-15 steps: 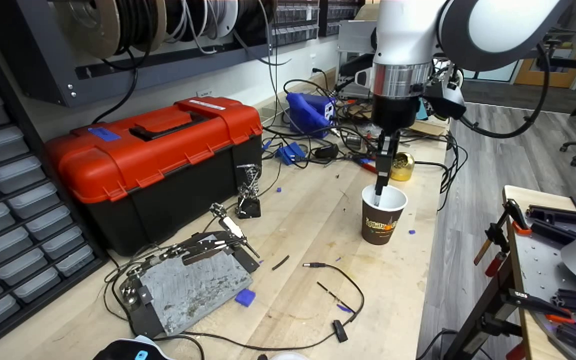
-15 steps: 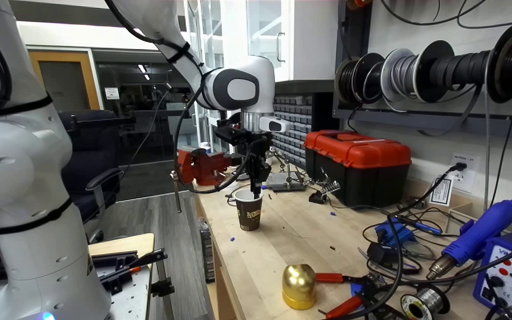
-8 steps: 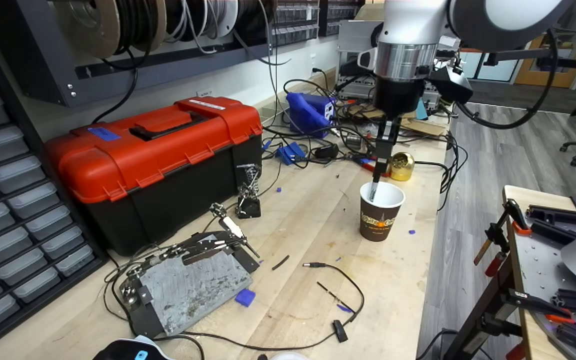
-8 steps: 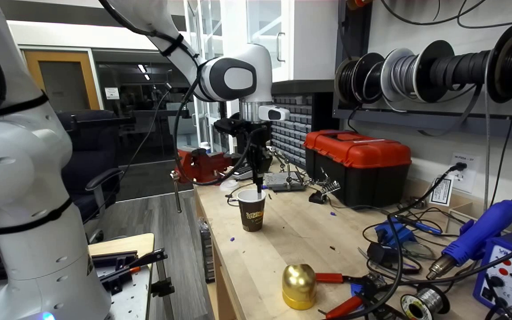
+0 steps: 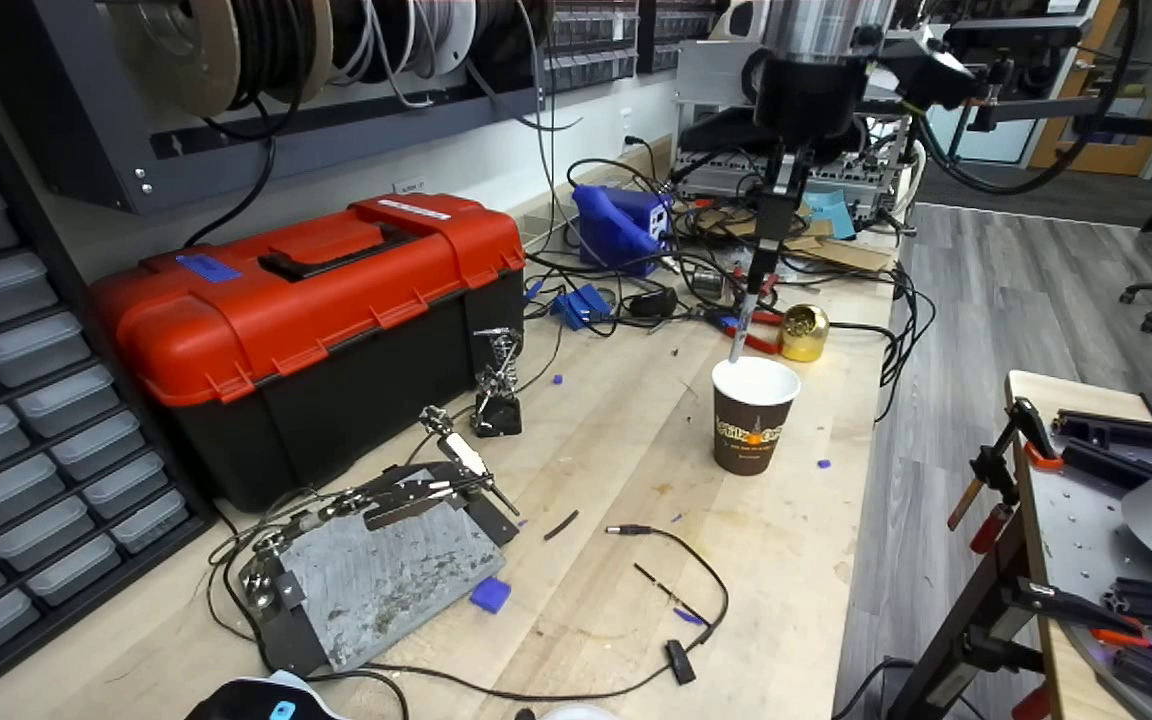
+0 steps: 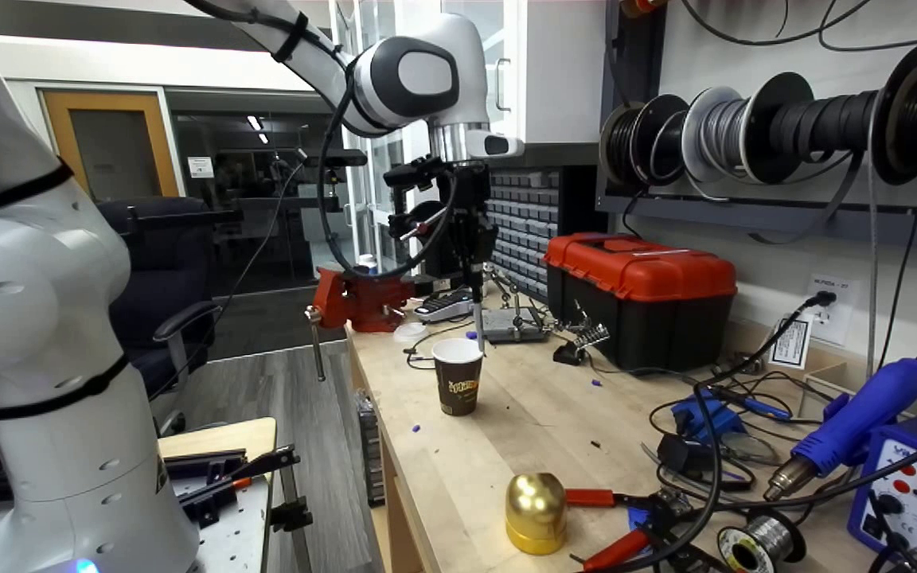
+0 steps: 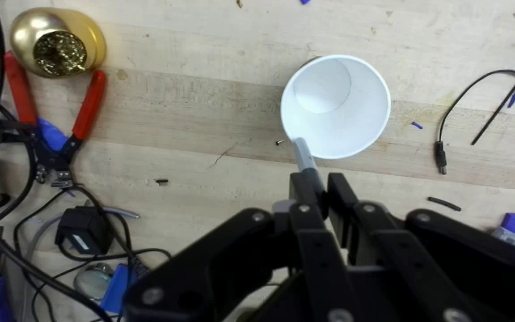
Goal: Put the black sharpie on the table
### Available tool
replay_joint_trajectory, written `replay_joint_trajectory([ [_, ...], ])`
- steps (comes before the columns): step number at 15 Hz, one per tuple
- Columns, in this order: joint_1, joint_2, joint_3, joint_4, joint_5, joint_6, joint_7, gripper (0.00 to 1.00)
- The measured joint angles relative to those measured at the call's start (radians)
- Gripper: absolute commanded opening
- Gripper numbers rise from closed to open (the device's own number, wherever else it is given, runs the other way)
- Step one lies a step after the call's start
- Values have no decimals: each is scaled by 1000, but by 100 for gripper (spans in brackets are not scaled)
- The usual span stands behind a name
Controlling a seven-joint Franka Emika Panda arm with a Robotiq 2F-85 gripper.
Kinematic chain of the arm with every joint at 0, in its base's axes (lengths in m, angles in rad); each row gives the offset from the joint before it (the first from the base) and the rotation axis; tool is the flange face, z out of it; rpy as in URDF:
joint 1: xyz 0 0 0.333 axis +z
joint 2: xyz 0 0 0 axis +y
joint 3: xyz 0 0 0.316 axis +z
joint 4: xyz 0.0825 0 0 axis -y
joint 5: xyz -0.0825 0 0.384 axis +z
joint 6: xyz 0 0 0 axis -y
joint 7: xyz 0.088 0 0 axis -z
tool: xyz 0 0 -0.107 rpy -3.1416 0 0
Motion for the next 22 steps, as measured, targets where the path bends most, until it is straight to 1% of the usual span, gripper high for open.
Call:
replay_joint_trajectory([
  [5, -20, -15, -22, 117, -27, -162, -11, 3],
  [9, -48, 34, -57, 162, -40, -270, -47, 3],
  [13, -73, 154, -90, 178, -45, -314, -105, 3],
  [15, -78, 228, -98, 197, -45, -332, -162, 3],
  [18, -80, 340, -101, 251, -51, -355, -232, 3],
  [22, -80, 466, -101, 354, -72, -400, -293, 3],
])
